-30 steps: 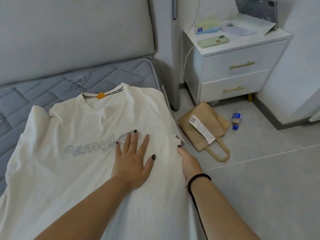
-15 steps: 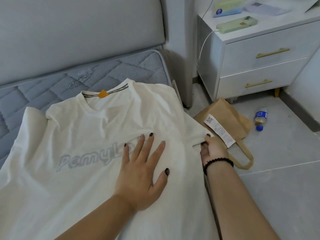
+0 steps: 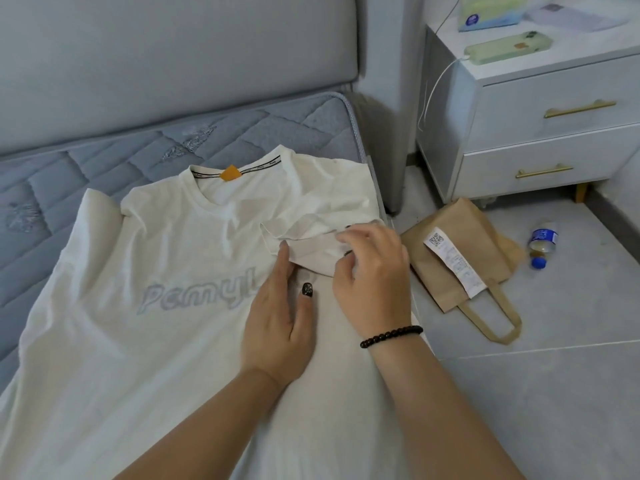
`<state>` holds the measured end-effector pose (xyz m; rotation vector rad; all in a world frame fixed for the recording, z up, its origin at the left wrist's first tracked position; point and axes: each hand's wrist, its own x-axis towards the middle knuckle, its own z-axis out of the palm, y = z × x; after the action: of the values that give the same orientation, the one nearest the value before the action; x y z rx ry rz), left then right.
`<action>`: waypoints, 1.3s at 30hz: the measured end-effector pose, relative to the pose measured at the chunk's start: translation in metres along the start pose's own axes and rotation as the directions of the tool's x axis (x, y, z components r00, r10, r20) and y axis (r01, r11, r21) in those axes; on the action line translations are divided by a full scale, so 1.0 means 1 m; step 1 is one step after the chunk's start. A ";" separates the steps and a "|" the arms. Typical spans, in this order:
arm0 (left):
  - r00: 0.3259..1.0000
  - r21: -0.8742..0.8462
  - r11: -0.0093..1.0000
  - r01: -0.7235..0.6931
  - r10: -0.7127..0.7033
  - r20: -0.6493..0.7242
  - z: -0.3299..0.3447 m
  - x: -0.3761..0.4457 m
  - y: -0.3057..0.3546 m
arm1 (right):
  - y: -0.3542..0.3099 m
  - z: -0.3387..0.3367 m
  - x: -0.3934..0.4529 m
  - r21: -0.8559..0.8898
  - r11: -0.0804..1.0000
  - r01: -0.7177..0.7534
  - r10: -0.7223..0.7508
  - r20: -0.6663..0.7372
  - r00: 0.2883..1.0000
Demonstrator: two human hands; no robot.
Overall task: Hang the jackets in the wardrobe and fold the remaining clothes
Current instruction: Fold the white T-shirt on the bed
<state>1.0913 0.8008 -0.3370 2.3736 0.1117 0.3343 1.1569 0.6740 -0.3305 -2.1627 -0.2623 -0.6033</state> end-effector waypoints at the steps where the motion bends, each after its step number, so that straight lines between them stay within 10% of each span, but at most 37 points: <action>1: 1.000 0.015 1.000 -0.006 0.006 -0.005 0.001 0.000 -0.001 | 0.000 0.000 -0.001 -0.061 0.995 -0.083 0.085 0.029 0.996; 6: 0.996 0.047 0.999 -0.010 0.014 -0.088 0.004 0.004 -0.006 | 0.005 -0.002 -0.003 -0.196 0.965 -0.174 0.213 0.198 0.957; 11: 0.982 0.128 0.992 0.014 0.010 -0.190 -0.005 0.029 0.014 | 0.000 -0.017 -0.005 0.103 0.971 -0.217 0.209 0.084 0.974; 14: 0.979 0.149 0.968 0.202 -0.202 -0.015 -0.011 0.072 0.034 | -0.004 -0.030 -0.005 0.290 0.923 -0.254 0.215 0.158 0.964; 19: 0.783 -0.006 0.796 0.605 -0.593 0.190 -0.005 0.128 0.055 | -0.015 -0.051 -0.007 0.084 0.940 -0.331 0.226 0.573 0.788; 27: 0.567 0.139 0.619 0.773 -0.773 0.285 -0.002 0.141 0.071 | -0.024 -0.022 -0.016 -0.182 0.983 -0.036 0.119 0.474 0.872; 39: 0.752 -0.394 0.641 0.659 -0.577 0.319 0.010 0.158 0.072 | -0.038 -0.027 -0.017 -0.143 0.973 -0.180 0.226 0.450 0.864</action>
<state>1.2447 0.7690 -0.2622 1.7047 0.6774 -0.1665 1.1183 0.6766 -0.2989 -2.3695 -0.2572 0.0345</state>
